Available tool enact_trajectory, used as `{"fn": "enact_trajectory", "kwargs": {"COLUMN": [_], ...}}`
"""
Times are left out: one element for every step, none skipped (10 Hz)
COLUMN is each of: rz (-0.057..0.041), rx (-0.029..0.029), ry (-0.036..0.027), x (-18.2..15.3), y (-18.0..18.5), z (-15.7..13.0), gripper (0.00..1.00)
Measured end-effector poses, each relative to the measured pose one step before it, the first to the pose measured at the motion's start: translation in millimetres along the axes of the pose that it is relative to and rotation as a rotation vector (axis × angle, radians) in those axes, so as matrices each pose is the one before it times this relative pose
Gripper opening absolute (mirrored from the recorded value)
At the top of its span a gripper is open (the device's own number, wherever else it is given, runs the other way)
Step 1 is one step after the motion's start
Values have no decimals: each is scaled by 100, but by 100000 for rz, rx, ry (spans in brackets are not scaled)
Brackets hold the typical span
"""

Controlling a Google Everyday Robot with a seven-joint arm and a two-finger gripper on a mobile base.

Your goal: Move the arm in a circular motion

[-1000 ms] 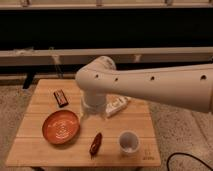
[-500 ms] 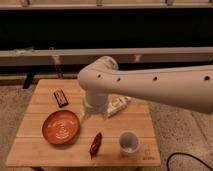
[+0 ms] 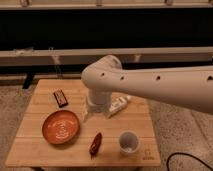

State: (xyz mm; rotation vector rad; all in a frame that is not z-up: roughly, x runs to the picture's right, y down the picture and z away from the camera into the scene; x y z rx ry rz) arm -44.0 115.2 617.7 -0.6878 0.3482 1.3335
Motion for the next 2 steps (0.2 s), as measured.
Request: {"fn": "enact_trajectory", "kwargs": {"rz": [-500, 39], "rx": [-136, 186], "ry": [-58, 96], "x": [-298, -10], "y": [29, -113], "z": [16, -16], "gripper": [65, 65]}}
